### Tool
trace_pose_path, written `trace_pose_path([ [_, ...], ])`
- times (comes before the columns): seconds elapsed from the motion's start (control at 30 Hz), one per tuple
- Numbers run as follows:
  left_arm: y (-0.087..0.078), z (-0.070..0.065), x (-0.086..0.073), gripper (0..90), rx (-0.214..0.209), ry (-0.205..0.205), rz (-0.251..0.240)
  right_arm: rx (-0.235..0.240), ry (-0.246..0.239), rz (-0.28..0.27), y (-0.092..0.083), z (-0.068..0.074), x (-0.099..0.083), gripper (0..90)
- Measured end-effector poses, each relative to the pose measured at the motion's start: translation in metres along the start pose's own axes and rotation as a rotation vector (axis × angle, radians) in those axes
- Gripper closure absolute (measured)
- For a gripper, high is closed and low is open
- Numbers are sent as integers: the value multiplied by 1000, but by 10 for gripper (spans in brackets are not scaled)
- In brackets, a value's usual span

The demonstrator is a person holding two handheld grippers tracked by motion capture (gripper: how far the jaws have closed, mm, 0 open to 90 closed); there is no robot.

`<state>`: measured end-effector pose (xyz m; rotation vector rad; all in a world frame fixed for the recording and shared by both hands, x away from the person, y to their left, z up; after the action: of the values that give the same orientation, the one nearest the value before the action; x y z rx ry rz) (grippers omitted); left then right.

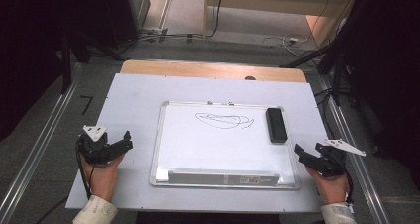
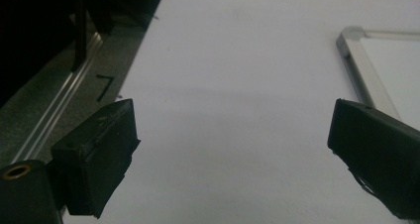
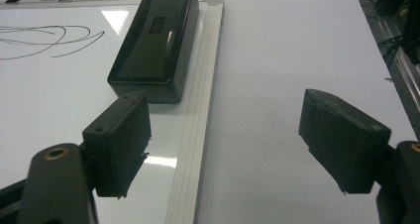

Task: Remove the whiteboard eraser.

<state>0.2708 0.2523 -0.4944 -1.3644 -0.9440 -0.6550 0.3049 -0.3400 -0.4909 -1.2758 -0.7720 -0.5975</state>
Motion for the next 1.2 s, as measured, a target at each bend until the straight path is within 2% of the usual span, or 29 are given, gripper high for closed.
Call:
trace_pose_path([
  [0.13, -4, -6, 1, 56, -36, -30, -5, 2, -6, -8, 0, 5, 3, 183],
  [0.23, -6, -11, 1, 56, -57, -22, 0, 4, -12, -10, 2, 8, 6, 182],
  [0.37, -7, -18, 0, 56, -64, -6, -8, 17, -13, -1, 10, 15, 12, 182],
  [0.5, -7, -22, -1, 56, -73, 4, -5, 23, -46, 15, 23, 28, 19, 183],
  [0.6, -7, -22, -2, 56, -74, 4, -6, 29, -53, 17, 29, 34, 23, 182],
  [0.73, -6, -21, -2, 56, -70, 0, -5, 11, -63, 13, 43, 43, 33, 183],
  [0.83, -6, -21, -2, 56, -71, 3, -3, 11, -55, 13, 49, 46, 37, 183],
  [0.93, -5, -21, -2, 56, -72, 4, -4, -3, -67, 9, 58, 49, 42, 183],
  [1.2, -5, -20, -2, 56, -75, -3, 0, -15, -43, 14, 79, 55, 55, 187],
])
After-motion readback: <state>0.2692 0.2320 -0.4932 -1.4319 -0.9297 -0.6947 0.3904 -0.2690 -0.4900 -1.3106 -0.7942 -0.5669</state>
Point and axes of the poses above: each handheld gripper's, and its own axes: y roughly forward along the jaws, x roughly out of its top, z roughly to its left, the point moved 4 cm from there along y, roughly forward along the jaws, and after that the axes turned 1 degree about -z, right-handed, at the moved point
